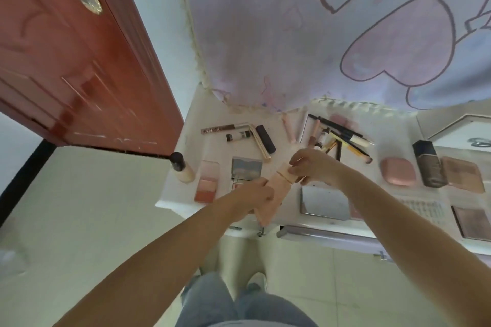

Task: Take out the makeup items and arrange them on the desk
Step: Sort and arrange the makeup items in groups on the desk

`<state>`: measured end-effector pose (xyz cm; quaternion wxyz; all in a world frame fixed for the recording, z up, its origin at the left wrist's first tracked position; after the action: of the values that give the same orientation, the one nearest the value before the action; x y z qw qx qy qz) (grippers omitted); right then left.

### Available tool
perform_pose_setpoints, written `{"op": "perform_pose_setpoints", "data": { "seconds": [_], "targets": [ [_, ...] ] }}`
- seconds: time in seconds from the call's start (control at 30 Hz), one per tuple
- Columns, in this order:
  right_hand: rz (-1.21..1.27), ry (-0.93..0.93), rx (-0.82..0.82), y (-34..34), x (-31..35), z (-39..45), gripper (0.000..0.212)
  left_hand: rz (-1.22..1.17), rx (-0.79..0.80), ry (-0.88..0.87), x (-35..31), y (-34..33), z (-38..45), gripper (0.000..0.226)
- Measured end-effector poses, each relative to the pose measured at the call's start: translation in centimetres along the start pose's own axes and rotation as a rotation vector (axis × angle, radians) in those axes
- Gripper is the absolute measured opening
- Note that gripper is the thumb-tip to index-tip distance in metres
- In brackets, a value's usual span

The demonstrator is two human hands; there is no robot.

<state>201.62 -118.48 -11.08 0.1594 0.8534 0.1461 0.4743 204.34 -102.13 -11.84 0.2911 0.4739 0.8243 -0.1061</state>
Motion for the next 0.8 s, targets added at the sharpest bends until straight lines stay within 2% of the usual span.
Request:
{"op": "perform_pose_setpoints", "data": {
  "seconds": [0.1, 0.2, 0.3, 0.53, 0.7, 0.8],
  "targets": [
    [-0.124, -0.044, -0.023, -1.4, -2.2, 1.7, 0.005, 0.035, -0.01, 0.011, 1.5, -1.4, 1.9, 0.034],
    [-0.222, -0.024, -0.016, -2.2, -3.6, 3.0, 0.019, 0.143, -0.176, 0.019, 2.3, -2.2, 3.5, 0.03],
    [-0.262, 0.021, -0.004, -2.6, -3.9, 3.9, 0.023, 0.208, -0.27, 0.03, 2.3, -2.4, 4.5, 0.029],
    [-0.294, 0.066, -0.132, -3.1, -4.4, 5.2, 0.025, 0.476, -0.358, 0.012, 1.5, -2.7, 6.1, 0.036],
    [-0.283, 0.073, -0.142, -2.7, -5.3, 4.8, 0.027, 0.585, -0.419, 0.023, 1.7, -2.6, 6.8, 0.038],
    [-0.36, 0.129, -0.146, -2.1, -5.7, 3.9, 0.032, 0.644, -0.445, -0.01, 1.9, -2.5, 6.6, 0.034]
  ]
}}
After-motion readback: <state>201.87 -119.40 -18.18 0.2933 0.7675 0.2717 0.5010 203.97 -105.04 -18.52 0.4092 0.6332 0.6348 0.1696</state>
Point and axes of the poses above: each hand's wrist, its own z-axis towards the middle knuckle, its own y-axis out of the back of the hand, x = y × z, the point moved 1 cm from there along z, towards the middle knuckle, and after that the axes turned 8 degrees about y, right-handed, at the moved point
